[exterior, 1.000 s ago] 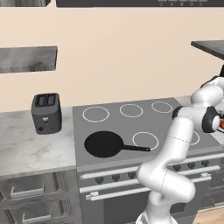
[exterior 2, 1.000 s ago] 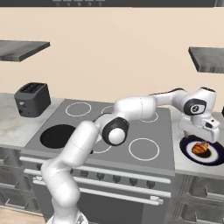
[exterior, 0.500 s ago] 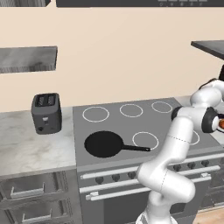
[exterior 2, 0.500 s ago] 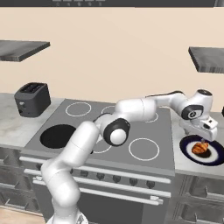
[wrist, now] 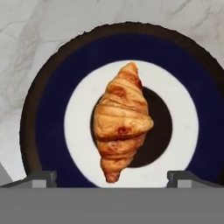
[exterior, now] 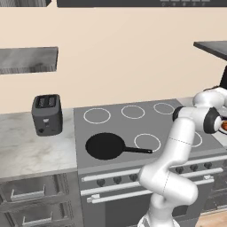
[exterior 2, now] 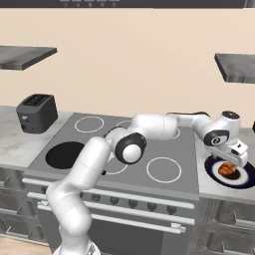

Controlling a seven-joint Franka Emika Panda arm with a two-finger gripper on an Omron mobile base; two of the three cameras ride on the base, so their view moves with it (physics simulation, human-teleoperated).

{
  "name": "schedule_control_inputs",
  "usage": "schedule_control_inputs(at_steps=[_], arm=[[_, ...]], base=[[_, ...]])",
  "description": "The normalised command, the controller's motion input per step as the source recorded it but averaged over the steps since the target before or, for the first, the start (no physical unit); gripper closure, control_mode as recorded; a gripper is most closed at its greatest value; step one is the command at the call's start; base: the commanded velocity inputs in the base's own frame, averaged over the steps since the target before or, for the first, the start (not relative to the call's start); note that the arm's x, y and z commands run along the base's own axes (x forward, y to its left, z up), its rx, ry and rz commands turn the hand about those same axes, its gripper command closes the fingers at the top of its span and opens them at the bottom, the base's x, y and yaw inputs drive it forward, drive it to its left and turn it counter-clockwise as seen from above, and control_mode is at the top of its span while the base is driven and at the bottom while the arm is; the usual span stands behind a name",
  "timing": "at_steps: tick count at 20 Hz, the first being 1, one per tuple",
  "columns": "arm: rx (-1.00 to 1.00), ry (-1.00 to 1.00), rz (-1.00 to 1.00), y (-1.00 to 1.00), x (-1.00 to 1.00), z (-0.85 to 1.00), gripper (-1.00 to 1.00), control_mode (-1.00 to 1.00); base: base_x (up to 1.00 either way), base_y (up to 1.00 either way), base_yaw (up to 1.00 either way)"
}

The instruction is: Pick the croissant and place it on the pan. Then turn on the stove to warm the croissant.

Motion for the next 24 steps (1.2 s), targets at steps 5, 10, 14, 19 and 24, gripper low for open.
schedule_control_inputs(at_steps=[5, 10, 14, 19, 24], arm=[[-0.01, -0.03, 0.0, -0.17, 0.0, -0.06, -1.0, -1.0], [-0.01, -0.02, 0.0, -0.05, 0.0, -0.06, -1.0, -1.0], [-0.02, 0.0, 0.0, -0.01, 0.0, -0.11, -1.0, -1.0], [-0.05, -0.02, 0.0, -0.04, 0.06, -0.21, -1.0, -1.0], [-0.06, -0.07, 0.0, -0.12, 0.29, -0.27, -1.0, -1.0]], base=[[0.0, 0.0, 0.0], [0.0, 0.0, 0.0], [0.0, 0.0, 0.0], [0.0, 0.0, 0.0], [0.0, 0.0, 0.0]])
